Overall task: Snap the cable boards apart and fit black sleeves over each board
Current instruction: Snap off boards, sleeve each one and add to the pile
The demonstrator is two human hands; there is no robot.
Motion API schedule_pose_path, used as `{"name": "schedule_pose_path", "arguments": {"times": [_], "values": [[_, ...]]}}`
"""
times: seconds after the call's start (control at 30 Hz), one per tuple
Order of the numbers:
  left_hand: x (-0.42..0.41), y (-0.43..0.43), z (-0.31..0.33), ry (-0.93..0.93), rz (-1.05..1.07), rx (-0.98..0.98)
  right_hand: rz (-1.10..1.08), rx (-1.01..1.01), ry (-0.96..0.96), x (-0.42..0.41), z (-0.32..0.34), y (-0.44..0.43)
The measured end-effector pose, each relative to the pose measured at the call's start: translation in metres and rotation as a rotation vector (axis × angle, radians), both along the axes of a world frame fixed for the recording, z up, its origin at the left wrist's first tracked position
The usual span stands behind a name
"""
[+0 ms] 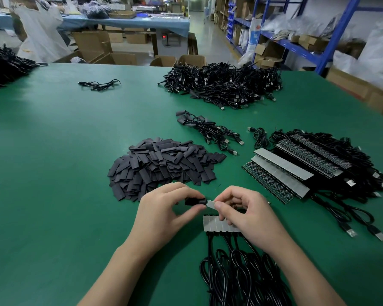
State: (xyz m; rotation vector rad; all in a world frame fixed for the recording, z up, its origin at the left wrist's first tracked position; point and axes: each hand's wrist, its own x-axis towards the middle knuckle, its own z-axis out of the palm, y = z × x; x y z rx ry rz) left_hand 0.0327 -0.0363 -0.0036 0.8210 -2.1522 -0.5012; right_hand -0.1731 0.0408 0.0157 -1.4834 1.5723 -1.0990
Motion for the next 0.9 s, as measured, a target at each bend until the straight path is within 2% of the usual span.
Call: {"name": "schedule_pose_path", "arguments": {"times": [0.4, 0.9], "values": [[0.0, 0.0012, 0.0039, -0.114, 0.038, -0.121, -0.013, 0.031, 0.022, 0.0006, 0.0002, 0.0003], [0.0002, -0.0013, 0.0008, -0.137, 0.021, -0.16, -0.016, 0.072, -0.029, -0.0003, -0.0009, -0.0011]]}}
